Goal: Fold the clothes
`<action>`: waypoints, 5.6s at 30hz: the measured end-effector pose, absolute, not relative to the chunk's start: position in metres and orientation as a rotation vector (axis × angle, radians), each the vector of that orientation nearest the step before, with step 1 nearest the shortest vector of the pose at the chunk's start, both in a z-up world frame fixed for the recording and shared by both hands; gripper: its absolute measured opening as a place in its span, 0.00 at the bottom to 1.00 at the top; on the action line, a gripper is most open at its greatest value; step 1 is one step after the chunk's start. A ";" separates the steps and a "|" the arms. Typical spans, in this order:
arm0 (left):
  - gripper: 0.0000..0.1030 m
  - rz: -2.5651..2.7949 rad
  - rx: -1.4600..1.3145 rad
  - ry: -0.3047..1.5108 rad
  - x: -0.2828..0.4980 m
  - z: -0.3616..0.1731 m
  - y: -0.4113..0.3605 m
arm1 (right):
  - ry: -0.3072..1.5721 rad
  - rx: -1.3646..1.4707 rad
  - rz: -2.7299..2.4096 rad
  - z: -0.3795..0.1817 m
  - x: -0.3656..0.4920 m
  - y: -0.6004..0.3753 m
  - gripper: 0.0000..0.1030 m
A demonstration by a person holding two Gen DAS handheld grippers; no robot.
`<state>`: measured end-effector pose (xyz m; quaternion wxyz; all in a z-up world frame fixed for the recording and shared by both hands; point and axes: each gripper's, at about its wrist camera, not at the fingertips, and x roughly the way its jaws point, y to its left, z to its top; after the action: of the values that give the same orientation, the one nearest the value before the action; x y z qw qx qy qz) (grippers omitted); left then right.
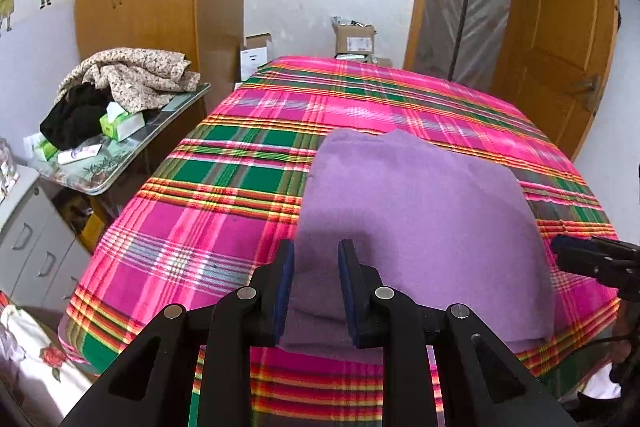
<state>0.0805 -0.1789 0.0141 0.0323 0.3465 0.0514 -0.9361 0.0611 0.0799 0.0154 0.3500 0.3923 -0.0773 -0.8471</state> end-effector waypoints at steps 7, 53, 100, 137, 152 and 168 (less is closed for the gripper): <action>0.31 -2.851 1.109 0.162 0.068 0.007 -0.190 | -0.344 1.087 -2.158 0.005 0.045 0.090 0.42; 0.46 -2.979 1.362 0.671 0.055 -0.017 -0.203 | -0.637 1.184 -1.924 -0.026 -0.016 0.096 0.21; 0.18 -3.122 1.047 0.287 -0.014 0.068 -0.191 | -0.440 0.985 -2.070 0.060 -0.074 0.069 0.21; 0.22 -3.029 1.178 0.249 -0.156 0.005 -0.259 | -0.396 1.120 -2.096 -0.007 -0.232 0.020 0.30; 0.22 -3.002 1.218 0.124 -0.130 0.000 -0.221 | -0.139 1.156 -2.148 -0.017 -0.187 -0.005 0.25; 0.22 -2.993 1.117 0.174 -0.202 0.037 -0.237 | -0.163 1.058 -2.295 0.017 -0.274 -0.010 0.25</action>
<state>-0.2023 -0.2370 0.0366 -0.0290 0.3488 0.0545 -0.9351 -0.2741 -0.0097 0.0167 0.3000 0.3986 -0.0614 -0.8645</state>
